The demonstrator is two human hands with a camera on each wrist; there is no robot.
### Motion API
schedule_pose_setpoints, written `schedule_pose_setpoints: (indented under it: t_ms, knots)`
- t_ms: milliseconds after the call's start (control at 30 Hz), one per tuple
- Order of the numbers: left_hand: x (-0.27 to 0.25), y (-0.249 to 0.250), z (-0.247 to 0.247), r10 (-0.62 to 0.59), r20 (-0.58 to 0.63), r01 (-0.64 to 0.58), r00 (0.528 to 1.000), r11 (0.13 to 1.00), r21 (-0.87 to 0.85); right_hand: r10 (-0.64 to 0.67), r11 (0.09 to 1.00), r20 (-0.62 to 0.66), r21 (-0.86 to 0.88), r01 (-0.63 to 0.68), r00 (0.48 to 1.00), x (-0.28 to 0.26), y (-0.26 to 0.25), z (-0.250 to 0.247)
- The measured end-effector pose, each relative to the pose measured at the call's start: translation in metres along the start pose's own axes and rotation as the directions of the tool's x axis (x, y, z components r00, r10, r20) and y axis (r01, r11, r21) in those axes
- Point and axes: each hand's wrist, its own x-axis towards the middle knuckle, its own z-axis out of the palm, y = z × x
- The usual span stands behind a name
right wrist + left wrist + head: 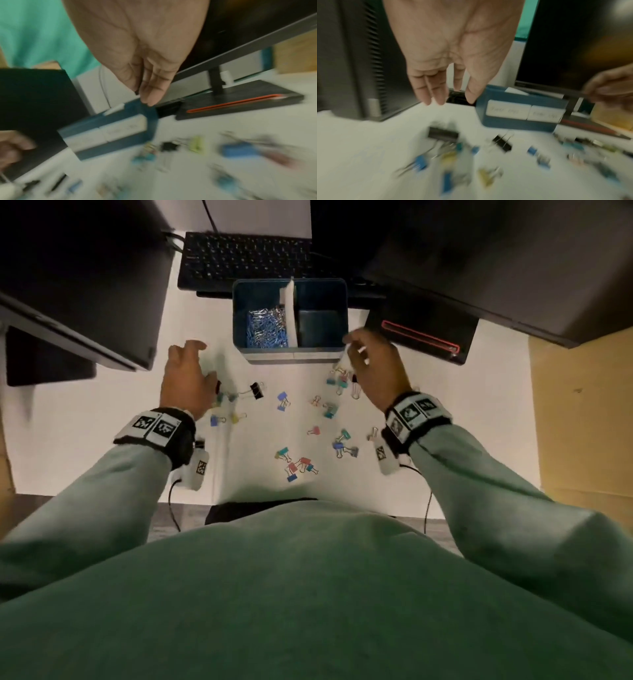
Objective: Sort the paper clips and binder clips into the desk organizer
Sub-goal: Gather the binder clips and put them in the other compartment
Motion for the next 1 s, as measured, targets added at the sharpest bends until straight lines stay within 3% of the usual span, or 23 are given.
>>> schedule_pose_setpoints:
  t_ms: [67,100,133,200,233,267,333,433,533,633,700,733,800,867,933,1000]
  knots:
    - [-0.021,-0.032,-0.003,-0.188,0.076,0.176,0.979,0.975,0.135,0.122,0.966,-0.060,-0.220,-0.133,0.991,-0.031,0.043,-0.020]
    - [-0.030,-0.046,-0.003,-0.305,0.140,0.276,0.942,0.941,0.196,0.223,0.906,-0.088,-0.347,-0.240,0.971,-0.048,0.063,-0.029]
    - [-0.040,-0.058,-0.001,-0.406,0.211,0.354,0.889,0.902,0.246,0.355,0.821,-0.106,-0.440,-0.364,0.929,-0.063,0.081,-0.036]
    - [-0.055,-0.077,0.010,-0.507,0.329,0.432,0.797,0.858,0.277,0.616,0.652,-0.109,-0.485,-0.583,0.780,-0.091,0.107,-0.043]
    - [-0.061,-0.080,0.017,-0.513,0.366,0.450,0.776,0.858,0.249,0.692,0.603,-0.097,-0.467,-0.646,0.716,-0.100,0.114,-0.041]
    - [-0.065,-0.077,0.024,-0.501,0.388,0.459,0.774,0.865,0.201,0.726,0.590,-0.074,-0.444,-0.674,0.684,-0.106,0.117,-0.036]
    - [-0.068,-0.061,0.042,-0.417,0.394,0.410,0.819,0.906,0.107,0.717,0.633,-0.028,-0.393,-0.667,0.696,-0.105,0.112,-0.023]
    - [-0.068,-0.017,0.065,-0.260,0.338,0.247,0.904,0.966,0.083,0.642,0.743,0.069,-0.299,-0.598,0.763,-0.086,0.091,0.004]
    - [-0.060,0.011,0.071,-0.189,0.361,0.152,0.913,0.980,0.129,0.552,0.818,0.178,-0.303,-0.488,0.815,-0.064,0.073,0.021]
    - [-0.040,0.010,0.050,-0.154,0.264,0.127,0.952,0.985,0.113,0.470,0.830,-0.008,-0.337,-0.445,0.883,-0.046,0.067,0.004]
    - [-0.024,-0.006,0.031,-0.141,0.125,0.121,0.982,0.980,0.156,0.505,0.790,-0.133,-0.325,-0.519,0.853,-0.036,0.076,-0.015]
    - [-0.018,-0.014,0.023,-0.154,0.096,0.133,0.983,0.971,0.197,0.554,0.759,-0.133,-0.325,-0.564,0.822,-0.033,0.081,-0.023]
    - [-0.010,-0.025,0.016,-0.214,0.174,0.173,0.961,0.959,0.224,0.621,0.720,-0.023,-0.378,-0.582,0.783,-0.028,0.087,-0.026]
    - [-0.008,-0.027,0.021,-0.237,0.308,0.182,0.921,0.963,0.198,0.597,0.754,0.144,-0.436,-0.491,0.789,-0.020,0.082,-0.016]
    - [-0.012,-0.017,0.035,-0.170,0.353,0.102,0.920,0.974,0.203,0.525,0.813,0.284,-0.446,-0.374,0.802,-0.012,0.067,0.004]
    - [-0.018,-0.003,0.051,-0.062,0.326,0.007,0.943,0.986,0.167,0.448,0.846,0.349,-0.464,-0.264,0.823,-0.008,0.051,0.027]
